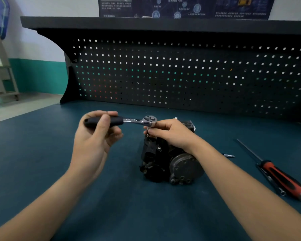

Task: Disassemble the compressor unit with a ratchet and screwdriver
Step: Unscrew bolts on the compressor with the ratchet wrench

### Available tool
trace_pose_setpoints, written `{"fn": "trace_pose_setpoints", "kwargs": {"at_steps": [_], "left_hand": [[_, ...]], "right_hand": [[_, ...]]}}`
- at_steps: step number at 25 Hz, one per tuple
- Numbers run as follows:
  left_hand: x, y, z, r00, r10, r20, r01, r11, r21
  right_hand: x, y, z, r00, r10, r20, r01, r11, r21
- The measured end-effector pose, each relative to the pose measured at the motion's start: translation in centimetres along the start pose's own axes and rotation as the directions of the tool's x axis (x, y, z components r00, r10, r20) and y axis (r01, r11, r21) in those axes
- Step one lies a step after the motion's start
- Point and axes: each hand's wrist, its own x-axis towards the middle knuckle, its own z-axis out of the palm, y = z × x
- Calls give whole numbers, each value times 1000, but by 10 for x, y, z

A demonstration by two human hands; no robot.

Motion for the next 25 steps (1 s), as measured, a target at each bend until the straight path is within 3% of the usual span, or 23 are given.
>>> {"fn": "trace_pose_setpoints", "kwargs": {"at_steps": [3, 6, 15, 25], "left_hand": [[25, 5, 5, 1000, -8, -6, 8, 999, 51], [42, 5, 8, 1000, -31, 0, 31, 994, 103], [62, -6, 1, 986, -162, -39, 164, 986, 43], [85, -6, 3, 976, -215, 30, 205, 957, 204]], "right_hand": [[1, -2, -2, 1000, -11, -21, 12, 996, 85], [2, 1, -2, 1000, -15, -21, 16, 999, 49], [3, 5, -4, 998, -46, -36, 46, 999, 6], [1, 2, -2, 999, -14, -39, 14, 1000, 19]]}}
